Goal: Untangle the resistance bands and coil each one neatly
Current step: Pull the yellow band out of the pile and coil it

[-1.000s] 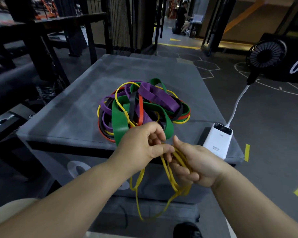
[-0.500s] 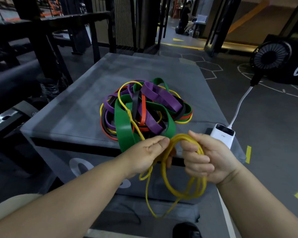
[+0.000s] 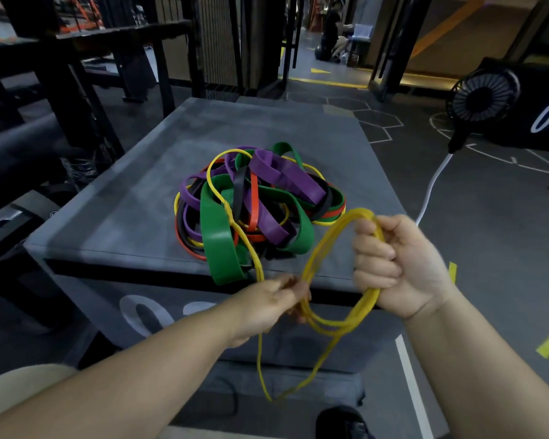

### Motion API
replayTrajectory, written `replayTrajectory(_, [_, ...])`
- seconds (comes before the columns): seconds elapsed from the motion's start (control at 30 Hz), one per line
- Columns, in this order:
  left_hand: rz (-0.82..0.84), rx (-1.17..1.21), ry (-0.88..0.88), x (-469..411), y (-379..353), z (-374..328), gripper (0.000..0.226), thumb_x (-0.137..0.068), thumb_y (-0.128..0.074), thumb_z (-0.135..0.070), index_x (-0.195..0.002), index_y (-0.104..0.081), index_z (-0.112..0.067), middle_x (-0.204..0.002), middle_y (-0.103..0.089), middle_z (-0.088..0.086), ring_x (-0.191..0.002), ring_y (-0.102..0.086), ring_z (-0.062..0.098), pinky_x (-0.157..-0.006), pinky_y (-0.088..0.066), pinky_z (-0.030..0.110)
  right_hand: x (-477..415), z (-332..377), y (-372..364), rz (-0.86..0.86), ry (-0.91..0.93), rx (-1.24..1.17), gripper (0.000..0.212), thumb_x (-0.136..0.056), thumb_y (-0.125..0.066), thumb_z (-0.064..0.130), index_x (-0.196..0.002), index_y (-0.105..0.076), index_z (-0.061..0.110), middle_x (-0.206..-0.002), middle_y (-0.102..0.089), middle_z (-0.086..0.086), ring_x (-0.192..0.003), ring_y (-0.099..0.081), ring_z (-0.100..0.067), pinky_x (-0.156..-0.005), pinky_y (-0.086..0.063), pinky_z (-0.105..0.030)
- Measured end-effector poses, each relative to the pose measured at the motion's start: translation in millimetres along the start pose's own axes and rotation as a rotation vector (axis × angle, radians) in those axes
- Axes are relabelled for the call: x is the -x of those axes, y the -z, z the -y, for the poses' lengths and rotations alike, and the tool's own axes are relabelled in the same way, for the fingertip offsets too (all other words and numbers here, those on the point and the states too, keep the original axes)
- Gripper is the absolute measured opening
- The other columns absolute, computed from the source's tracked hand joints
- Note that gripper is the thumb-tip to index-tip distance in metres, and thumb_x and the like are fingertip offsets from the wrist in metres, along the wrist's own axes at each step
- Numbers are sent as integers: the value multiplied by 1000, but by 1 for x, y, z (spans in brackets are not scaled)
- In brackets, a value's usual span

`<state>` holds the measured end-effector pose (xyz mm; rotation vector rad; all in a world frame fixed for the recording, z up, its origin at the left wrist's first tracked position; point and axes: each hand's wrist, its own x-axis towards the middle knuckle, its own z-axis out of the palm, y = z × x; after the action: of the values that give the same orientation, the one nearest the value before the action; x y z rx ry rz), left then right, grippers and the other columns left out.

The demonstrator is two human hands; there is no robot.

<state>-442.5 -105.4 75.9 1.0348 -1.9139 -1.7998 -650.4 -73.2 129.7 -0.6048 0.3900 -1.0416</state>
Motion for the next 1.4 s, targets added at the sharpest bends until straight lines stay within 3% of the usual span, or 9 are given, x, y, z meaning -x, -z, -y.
replayTrajectory(0.2, [41,-425,106,-4,-18,28,8,-99,-44,-22,-103,-51,-19,-89,-61,-6,-74,-50,12,-70,-46,31,11,20,-6,-315,351,-123,16,-67,-66,16,-68,-51,18,-51,-28,10,-33,-21,-4,-30,-20,-15])
replayTrajectory(0.33, [2,-500,116,-3,-30,32,17,-100,-37,-12,-116,-44,-15,-110,-59,0,-78,-49,7,-57,-37,9,13,21,-7,-467,451,-168,22,-89,-44,22,-67,-47,19,-56,-27,12,-35,-25,-4,-35,-18,-14])
replayTrajectory(0.43, [69,-506,76,-2,-36,34,25,-98,-39,-8,-120,-50,-14,-119,-62,-1,-98,-54,8,-72,-40,7,18,26,-8,-455,503,-169,12,-75,-58,17,-68,-48,19,-57,-28,12,-35,-26,-5,-34,-21,-14])
replayTrajectory(0.5, [107,-484,52,0,-37,34,23,-98,-42,-10,-113,-57,-16,-114,-66,-2,-94,-56,3,-73,-42,7,21,28,-8,-451,527,-181,16,-65,-63,16,-68,-48,19,-56,-29,12,-35,-26,-5,-34,-21,-15])
replayTrajectory(0.6, [169,-402,-25,4,-40,28,18,-100,-43,-11,-106,-60,-14,-99,-70,3,-77,-57,-3,-67,-44,8,22,28,-9,-494,531,-147,13,-79,-53,21,-68,-47,20,-57,-27,12,-36,-25,-5,-35,-20,-14])
replayTrajectory(0.87, [83,-210,24,6,-38,15,11,-100,-45,-14,-96,-35,-13,-74,-61,-4,-50,-50,9,-49,-48,19,12,20,-10,-604,536,-97,31,-99,-39,34,-71,-47,23,-56,-33,12,-43,-35,-3,-41,-32,-15])
replayTrajectory(1.1, [155,-497,-10,11,-30,17,18,-100,-45,-25,-99,-62,-22,-78,-53,-10,-61,-51,1,-63,-44,17,11,20,-13,-563,609,-139,24,-91,-46,41,-76,-50,23,-52,-31,11,-43,-35,-2,-43,-35,-15])
replayTrajectory(1.27, [129,-563,-51,15,-30,1,21,-102,-38,-34,-119,-42,-23,-82,-53,-4,-82,-54,19,-76,-47,27,-2,5,-14,-648,621,-85,29,-102,-38,42,-89,-51,19,-56,-37,7,-50,-44,-9,-54,-41,-22])
replayTrajectory(1.4, [54,-647,99,16,-30,1,12,-102,-37,-31,-105,-31,-20,-107,-55,8,-92,-54,26,-83,-46,38,-6,2,-15,-619,622,-132,22,-103,-39,33,-93,-50,17,-62,-41,4,-55,-48,-12,-57,-45,-24])
